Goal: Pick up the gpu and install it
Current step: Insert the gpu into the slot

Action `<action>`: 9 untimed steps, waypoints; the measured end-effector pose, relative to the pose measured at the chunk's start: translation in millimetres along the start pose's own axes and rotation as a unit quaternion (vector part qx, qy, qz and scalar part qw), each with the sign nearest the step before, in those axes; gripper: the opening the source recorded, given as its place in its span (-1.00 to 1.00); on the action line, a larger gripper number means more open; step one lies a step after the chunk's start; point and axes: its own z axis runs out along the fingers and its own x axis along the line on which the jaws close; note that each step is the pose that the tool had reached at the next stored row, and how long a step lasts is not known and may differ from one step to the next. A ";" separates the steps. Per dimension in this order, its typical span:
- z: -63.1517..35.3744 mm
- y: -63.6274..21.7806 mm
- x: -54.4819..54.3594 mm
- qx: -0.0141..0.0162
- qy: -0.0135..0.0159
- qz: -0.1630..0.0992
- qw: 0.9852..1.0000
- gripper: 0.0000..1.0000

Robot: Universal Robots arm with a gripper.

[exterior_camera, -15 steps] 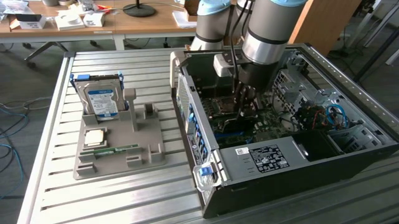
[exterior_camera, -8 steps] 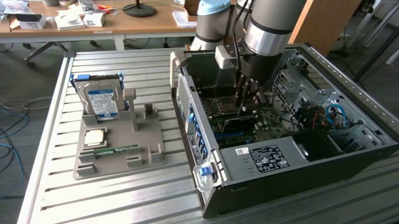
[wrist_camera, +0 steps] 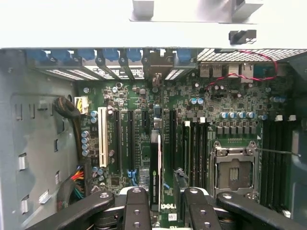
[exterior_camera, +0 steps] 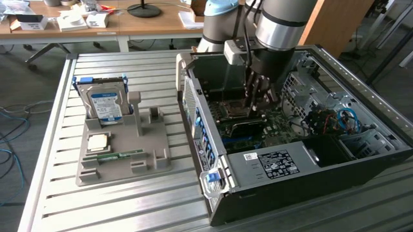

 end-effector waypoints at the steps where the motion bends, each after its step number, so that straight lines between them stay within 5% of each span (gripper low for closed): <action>1: -1.7 0.0 0.0 0.000 0.000 0.000 1.000 -0.32; 9: -14.7 -0.2 -0.4 0.000 0.000 0.000 1.000 -0.32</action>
